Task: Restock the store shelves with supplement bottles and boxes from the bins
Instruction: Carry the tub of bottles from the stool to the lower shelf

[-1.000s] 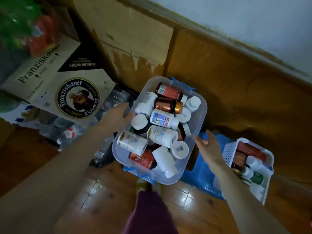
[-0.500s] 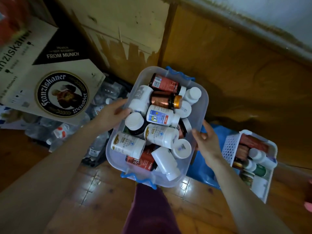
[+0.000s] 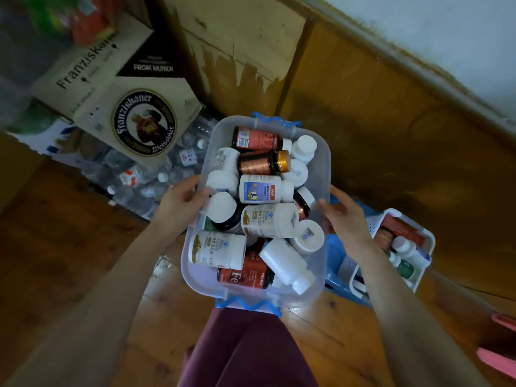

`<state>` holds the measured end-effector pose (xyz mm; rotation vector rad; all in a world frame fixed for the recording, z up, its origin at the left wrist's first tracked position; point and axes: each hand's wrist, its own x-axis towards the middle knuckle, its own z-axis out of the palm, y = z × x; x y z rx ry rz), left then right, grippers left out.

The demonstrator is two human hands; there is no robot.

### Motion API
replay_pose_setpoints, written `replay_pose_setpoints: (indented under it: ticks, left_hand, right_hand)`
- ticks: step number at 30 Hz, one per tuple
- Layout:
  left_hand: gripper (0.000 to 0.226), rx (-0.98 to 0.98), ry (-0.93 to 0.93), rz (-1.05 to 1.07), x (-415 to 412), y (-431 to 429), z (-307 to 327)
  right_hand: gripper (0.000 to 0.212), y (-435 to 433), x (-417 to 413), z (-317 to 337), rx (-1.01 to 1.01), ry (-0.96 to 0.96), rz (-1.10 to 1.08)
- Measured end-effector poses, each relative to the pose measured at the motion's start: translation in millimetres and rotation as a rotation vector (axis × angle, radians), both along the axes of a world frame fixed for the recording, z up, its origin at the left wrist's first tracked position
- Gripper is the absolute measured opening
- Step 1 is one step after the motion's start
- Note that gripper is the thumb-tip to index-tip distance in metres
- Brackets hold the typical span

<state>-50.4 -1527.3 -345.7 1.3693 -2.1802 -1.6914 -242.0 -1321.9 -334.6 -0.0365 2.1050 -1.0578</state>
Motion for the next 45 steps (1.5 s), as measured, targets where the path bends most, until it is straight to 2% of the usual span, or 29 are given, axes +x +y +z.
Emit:
replay_pose_setpoints:
  ticks: [6,9,14,23,29,32,36,39,45]
  left_hand:
    - [0.015,-0.032,0.040,0.241,32.6,37.3,59.0]
    - [0.017,-0.011,0.122,0.383,48.6,67.5,89.5]
    - [0.012,-0.068,0.249,0.615,71.4,143.0,128.7]
    - [0.018,-0.237,0.288,0.909,116.4,297.8,179.3]
    - [0.014,-0.251,0.237,1.144,156.5,402.9,187.3]
    - [0.014,-0.295,0.197,1.221,177.0,463.4,189.8]
    - [0.015,-0.311,0.176,1.320,202.6,551.7,193.4]
    - [0.012,-0.311,0.182,1.412,216.1,618.6,196.8]
    - [0.013,-0.287,0.184,1.701,235.4,757.1,197.7]
  right_hand:
    - [0.038,7.0,3.7,53.4,-0.107,-0.017,0.126]
    - [0.035,11.2,0.9,81.1,-0.164,-0.017,0.202]
    - [0.029,24.8,-2.5,122.6,-0.279,-0.016,0.418]
    - [0.036,70.6,25.5,182.8,-0.350,0.031,0.839]
    - [0.038,121.0,75.4,185.2,-0.362,0.007,1.002]
    - [0.033,155.4,103.6,185.1,-0.405,-0.020,1.056]
    - [0.039,210.3,140.4,181.0,-0.427,-0.030,1.129]
    - [0.028,252.2,169.6,182.7,-0.439,-0.074,1.191]
    - [0.025,339.3,235.6,188.6,-0.408,-0.191,1.496]
